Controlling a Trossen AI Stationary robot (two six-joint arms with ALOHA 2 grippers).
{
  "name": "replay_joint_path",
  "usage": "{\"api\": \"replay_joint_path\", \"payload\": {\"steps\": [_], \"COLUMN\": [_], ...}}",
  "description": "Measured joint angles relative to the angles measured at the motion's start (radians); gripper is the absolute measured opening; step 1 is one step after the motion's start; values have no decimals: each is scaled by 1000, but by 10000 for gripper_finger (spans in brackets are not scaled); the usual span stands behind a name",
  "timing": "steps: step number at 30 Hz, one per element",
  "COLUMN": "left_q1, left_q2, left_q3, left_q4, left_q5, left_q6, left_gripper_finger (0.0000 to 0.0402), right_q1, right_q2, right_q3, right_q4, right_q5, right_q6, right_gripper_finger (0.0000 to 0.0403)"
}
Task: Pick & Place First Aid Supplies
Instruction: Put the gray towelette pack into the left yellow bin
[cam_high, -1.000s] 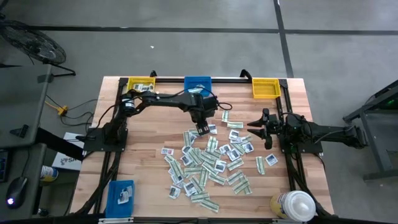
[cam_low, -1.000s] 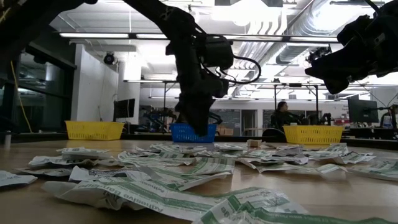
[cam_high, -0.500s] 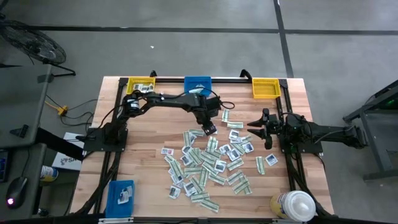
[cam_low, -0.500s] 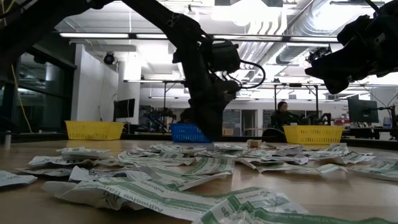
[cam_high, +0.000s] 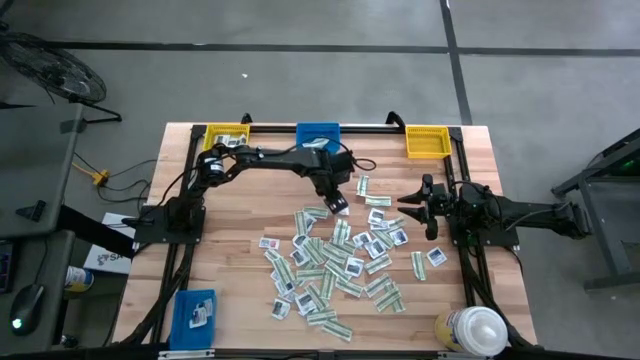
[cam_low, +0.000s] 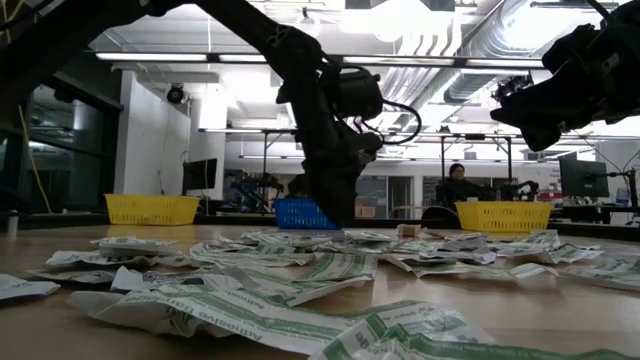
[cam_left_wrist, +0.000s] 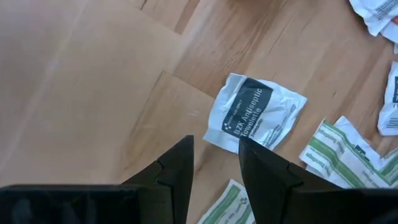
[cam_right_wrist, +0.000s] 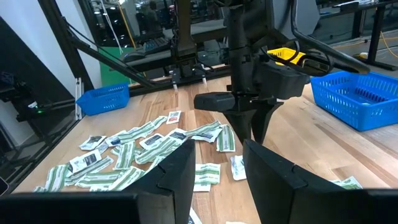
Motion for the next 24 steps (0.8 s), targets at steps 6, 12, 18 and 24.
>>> {"api": "replay_joint_path", "payload": {"steps": [6, 12, 18, 24], "left_q1": [0, 1, 6, 6], "left_q2": [0, 0, 2, 2], "left_q3": [0, -15, -44, -44], "left_q4": [18, 26, 48, 82], "left_q5": [18, 17, 19, 39], "left_q6": [0, 0, 0, -15], "left_gripper_finger": [127, 127, 127, 127], "right_q1": [0, 0, 0, 0], "right_q2": [0, 0, 0, 0], "right_q3": [0, 0, 0, 0], "right_q4": [0, 0, 0, 0], "right_q5": [0, 0, 0, 0], "right_q6": [0, 0, 0, 0], "right_gripper_finger": [129, 129, 129, 129]}}
